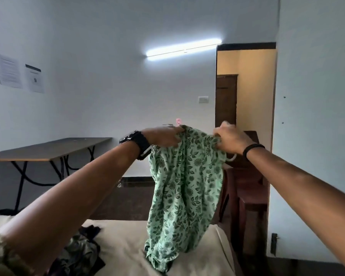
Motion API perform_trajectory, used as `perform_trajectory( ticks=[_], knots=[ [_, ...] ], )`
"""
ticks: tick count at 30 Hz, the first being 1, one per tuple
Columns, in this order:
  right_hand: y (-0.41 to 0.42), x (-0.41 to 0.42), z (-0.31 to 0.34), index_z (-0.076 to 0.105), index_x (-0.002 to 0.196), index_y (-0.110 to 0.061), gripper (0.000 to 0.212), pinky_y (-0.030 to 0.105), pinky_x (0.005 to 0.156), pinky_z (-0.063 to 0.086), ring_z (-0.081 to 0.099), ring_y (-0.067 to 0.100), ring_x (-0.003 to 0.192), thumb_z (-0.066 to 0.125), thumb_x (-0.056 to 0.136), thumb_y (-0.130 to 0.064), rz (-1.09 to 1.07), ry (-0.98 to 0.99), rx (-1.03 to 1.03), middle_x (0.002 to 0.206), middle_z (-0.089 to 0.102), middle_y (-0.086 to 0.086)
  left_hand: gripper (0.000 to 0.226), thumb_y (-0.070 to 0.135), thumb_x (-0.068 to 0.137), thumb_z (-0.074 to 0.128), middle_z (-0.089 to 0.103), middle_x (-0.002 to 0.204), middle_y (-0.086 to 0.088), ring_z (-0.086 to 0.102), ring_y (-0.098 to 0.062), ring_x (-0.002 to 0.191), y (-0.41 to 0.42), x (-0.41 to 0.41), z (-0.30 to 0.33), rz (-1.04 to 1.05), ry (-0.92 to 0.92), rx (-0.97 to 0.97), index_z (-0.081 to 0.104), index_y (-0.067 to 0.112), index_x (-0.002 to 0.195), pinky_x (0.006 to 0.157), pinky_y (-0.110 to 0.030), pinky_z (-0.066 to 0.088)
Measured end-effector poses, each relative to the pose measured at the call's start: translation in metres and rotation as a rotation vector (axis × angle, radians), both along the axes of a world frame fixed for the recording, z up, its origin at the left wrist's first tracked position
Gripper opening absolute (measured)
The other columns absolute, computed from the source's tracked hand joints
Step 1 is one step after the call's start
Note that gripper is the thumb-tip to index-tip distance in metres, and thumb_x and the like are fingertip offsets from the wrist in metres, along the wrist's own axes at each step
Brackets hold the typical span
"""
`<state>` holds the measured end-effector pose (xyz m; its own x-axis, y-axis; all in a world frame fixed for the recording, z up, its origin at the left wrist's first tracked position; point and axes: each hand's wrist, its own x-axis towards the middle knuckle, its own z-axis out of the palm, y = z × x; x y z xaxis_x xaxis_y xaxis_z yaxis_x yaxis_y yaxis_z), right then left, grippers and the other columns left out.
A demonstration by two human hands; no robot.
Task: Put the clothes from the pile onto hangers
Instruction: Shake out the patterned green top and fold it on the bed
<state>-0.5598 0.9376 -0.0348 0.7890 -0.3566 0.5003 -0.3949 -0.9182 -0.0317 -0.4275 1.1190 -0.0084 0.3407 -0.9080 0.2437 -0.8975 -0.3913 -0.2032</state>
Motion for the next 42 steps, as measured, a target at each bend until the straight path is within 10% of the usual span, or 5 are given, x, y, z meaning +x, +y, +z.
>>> perform_trajectory(
  ticks=[7, 15, 24, 37, 42],
  knots=[
    [0.001, -0.009, 0.019, 0.043, 0.113, -0.012, 0.026, 0.031, 0.058, 0.036, 0.049, 0.022, 0.066, 0.051, 0.090, -0.007, 0.188, -0.214, 0.126, 0.090, 0.056, 0.012, 0.042, 0.012, 0.102, 0.036, 0.050, 0.131, -0.005, 0.058, -0.018, 0.068, 0.016, -0.007, 0.017, -0.085, 0.157, -0.121, 0.039, 0.019, 0.143, 0.064, -0.026, 0.055],
    [0.007, -0.034, 0.032, 0.065, 0.088, -0.026, 0.042, 0.033, 0.085, 0.044, 0.055, 0.023, 0.100, 0.041, 0.082, 0.007, 0.223, -0.070, -0.003, 0.114, 0.054, 0.006, 0.053, 0.017, 0.102, 0.038, 0.038, 0.149, -0.011, 0.053, -0.020, 0.116, 0.022, -0.022, 0.014, 0.034, 0.176, -0.069, 0.021, 0.028, 0.151, 0.100, -0.028, 0.040],
    [0.023, -0.043, 0.088, 0.074, 0.083, -0.024, 0.036, 0.025, 0.056, 0.046, 0.060, 0.019, 0.068, 0.046, 0.091, -0.001, 0.046, 0.092, 0.054, 0.104, 0.066, 0.005, 0.077, 0.016, 0.088, 0.065, 0.022, 0.156, 0.004, 0.025, -0.024, 0.141, 0.017, -0.053, 0.077, 0.065, 0.487, 0.211, 0.023, 0.034, 0.150, 0.115, -0.040, 0.024],
    [0.022, -0.098, 0.266, 0.058, 0.039, -0.018, 0.058, 0.028, 0.054, 0.029, 0.037, 0.021, 0.058, 0.027, 0.076, 0.013, 0.693, -0.792, 0.432, 0.064, 0.042, 0.013, 0.035, 0.012, 0.080, 0.070, 0.067, 0.119, 0.005, 0.066, -0.016, 0.103, 0.077, -0.057, 0.266, -0.442, 0.630, -0.425, 0.069, 0.021, 0.114, 0.080, -0.029, 0.057],
    [0.017, -0.092, 0.274, 0.056, 0.067, -0.010, 0.035, 0.021, 0.043, 0.030, 0.035, 0.014, 0.050, 0.033, 0.086, 0.008, 0.599, -0.531, 0.312, 0.069, 0.045, 0.010, 0.049, 0.036, 0.064, 0.081, 0.071, 0.109, -0.004, 0.070, -0.021, 0.094, 0.085, -0.040, 0.274, -0.428, 0.681, -0.388, 0.070, 0.025, 0.110, 0.069, -0.027, 0.057]
  ],
)
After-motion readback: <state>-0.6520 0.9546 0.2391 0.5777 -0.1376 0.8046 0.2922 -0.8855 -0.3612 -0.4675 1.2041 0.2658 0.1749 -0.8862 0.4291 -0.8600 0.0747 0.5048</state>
